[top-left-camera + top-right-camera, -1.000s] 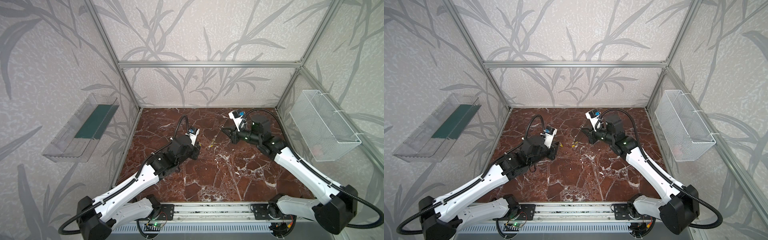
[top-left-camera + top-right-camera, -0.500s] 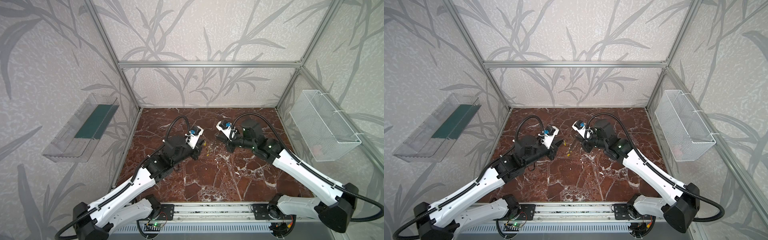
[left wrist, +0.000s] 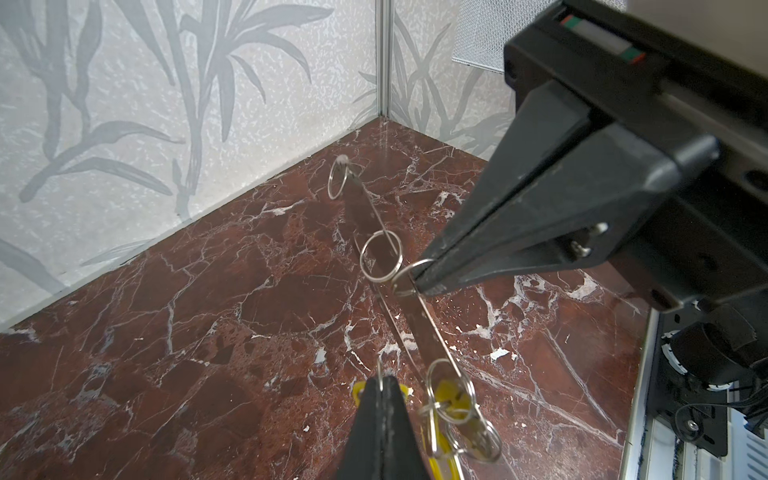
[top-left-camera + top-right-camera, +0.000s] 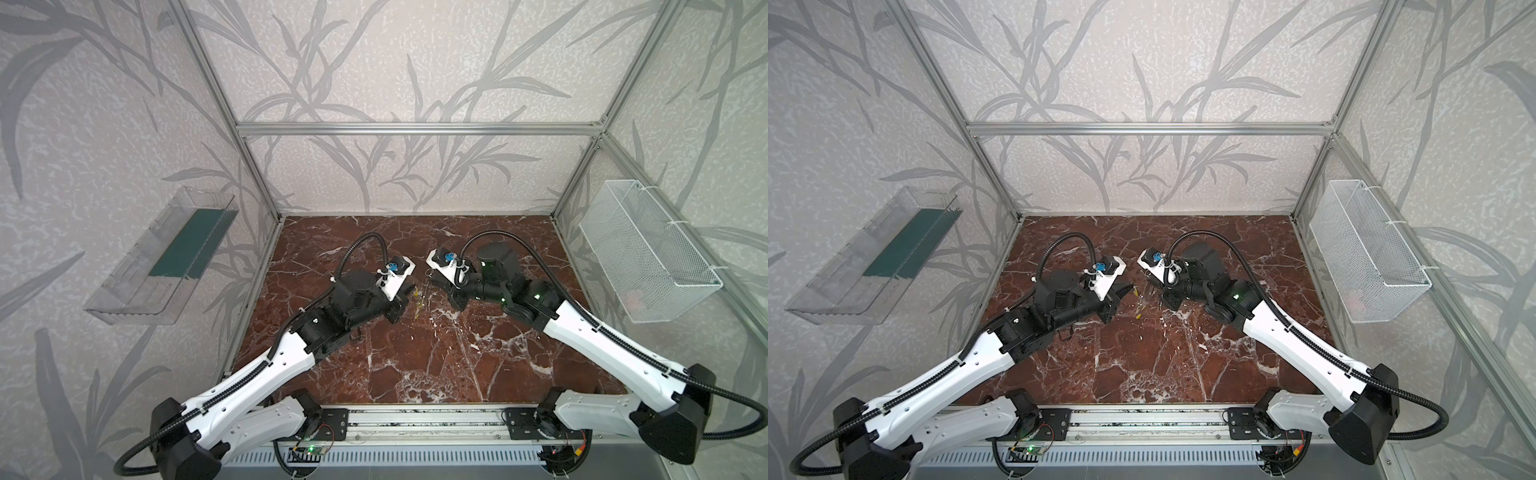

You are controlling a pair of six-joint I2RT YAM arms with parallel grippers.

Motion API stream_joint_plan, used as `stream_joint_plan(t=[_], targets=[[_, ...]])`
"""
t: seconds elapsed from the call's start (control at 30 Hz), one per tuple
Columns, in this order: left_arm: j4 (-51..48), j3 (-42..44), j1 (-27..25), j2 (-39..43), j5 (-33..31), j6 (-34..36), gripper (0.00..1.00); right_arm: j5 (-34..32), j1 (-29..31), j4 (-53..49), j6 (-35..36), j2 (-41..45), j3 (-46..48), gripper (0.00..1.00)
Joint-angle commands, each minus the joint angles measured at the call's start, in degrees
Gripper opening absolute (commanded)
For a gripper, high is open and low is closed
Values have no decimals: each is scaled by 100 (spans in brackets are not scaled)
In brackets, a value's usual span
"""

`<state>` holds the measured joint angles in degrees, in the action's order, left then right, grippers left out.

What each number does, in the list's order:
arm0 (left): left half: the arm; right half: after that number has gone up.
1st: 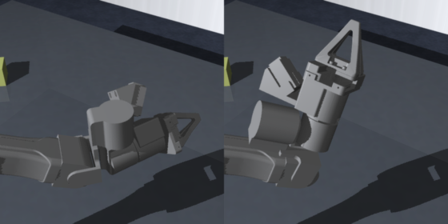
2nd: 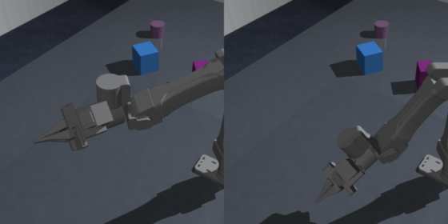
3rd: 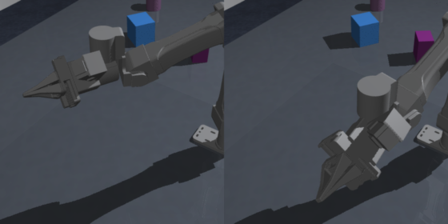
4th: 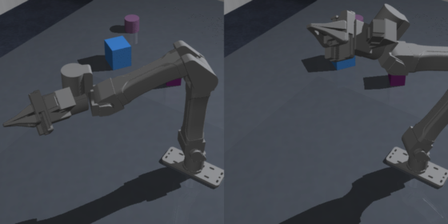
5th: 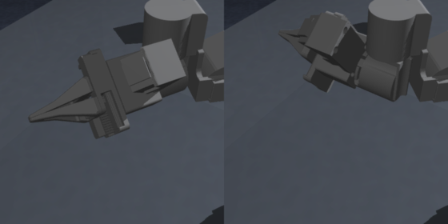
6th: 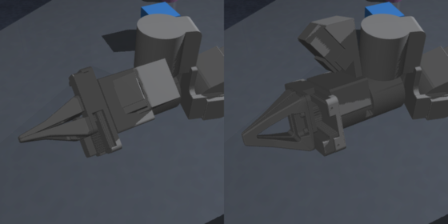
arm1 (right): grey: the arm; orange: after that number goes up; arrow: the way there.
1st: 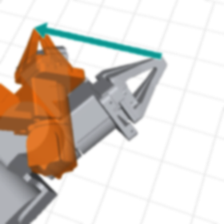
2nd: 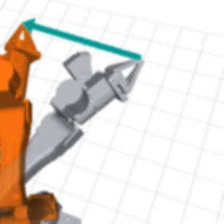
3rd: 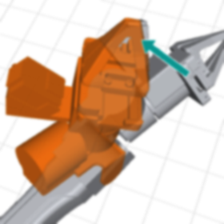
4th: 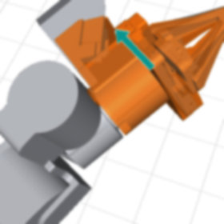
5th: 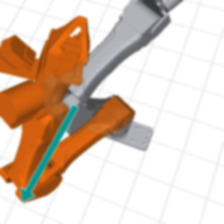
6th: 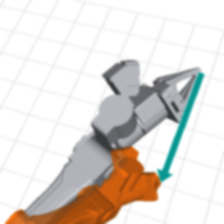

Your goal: Put the keys on the keyring

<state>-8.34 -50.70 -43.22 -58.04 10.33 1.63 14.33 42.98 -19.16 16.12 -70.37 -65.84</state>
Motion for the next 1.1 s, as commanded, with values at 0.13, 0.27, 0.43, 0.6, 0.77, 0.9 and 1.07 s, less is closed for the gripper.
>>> stream_joint_plan(t=[0.13,0.27,0.43,0.6,0.77,0.9,1.07], targets=[[-312,-422,76,-192,187,170,0,138,44,226,153,103,17,0],[-659,-628,137,-308,313,205,0,168,44,202,181,85,50,0],[-1174,-960,173,-479,466,388,0,160,86,221,247,52,55,0],[-1665,-1264,168,-637,559,651,0,136,114,224,278,13,56,0],[-1855,-1374,169,-679,539,840,0,88,166,210,347,-12,40,0],[-2076,-1534,174,-769,473,977,0,31,206,167,407,-54,21,0],[-2054,-1575,173,-800,439,1026,0,-17,246,158,445,-91,18,0]])
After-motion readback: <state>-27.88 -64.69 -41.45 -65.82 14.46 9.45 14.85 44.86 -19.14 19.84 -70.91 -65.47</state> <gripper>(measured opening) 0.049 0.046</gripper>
